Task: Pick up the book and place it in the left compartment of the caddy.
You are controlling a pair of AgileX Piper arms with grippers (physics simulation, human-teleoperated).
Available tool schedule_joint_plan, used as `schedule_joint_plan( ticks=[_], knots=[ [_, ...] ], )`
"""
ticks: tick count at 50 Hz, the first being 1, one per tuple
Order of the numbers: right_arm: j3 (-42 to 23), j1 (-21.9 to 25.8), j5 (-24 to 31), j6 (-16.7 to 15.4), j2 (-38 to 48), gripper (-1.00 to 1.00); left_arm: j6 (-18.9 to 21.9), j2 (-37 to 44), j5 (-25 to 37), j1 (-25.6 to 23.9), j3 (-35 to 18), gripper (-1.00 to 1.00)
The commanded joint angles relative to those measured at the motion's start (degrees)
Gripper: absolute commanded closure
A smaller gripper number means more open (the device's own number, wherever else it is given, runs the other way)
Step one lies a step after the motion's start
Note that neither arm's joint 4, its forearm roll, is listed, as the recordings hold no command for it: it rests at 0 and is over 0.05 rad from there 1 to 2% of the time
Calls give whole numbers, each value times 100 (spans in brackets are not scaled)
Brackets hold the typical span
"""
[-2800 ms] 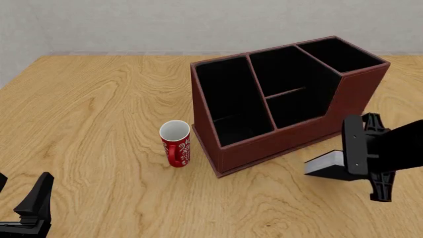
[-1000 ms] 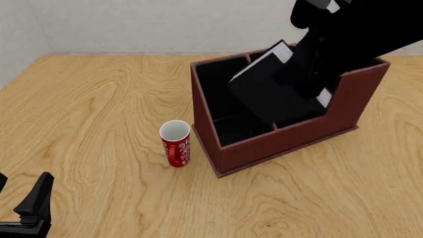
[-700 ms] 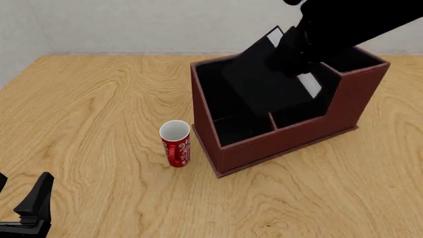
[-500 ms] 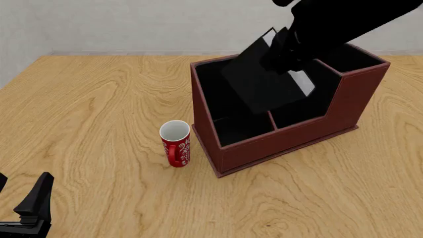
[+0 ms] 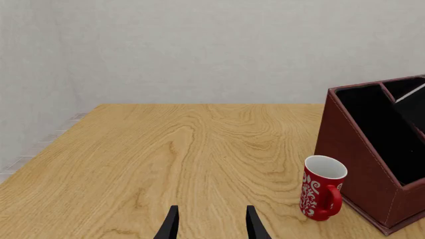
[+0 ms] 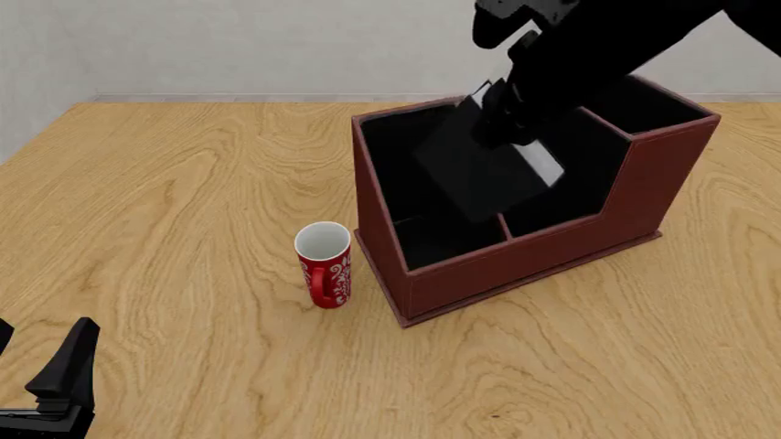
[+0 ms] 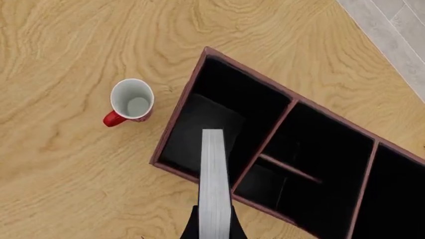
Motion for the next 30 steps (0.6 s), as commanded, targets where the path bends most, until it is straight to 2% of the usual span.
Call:
schedule_joint_plan(
  ticks=[1, 30],
  knots=[
    [-126, 27, 0, 163, 259, 100, 0, 0, 0, 0, 0, -100],
    [-244, 147, 0, 299, 644, 100, 0, 0, 0, 0, 0, -100]
  ],
)
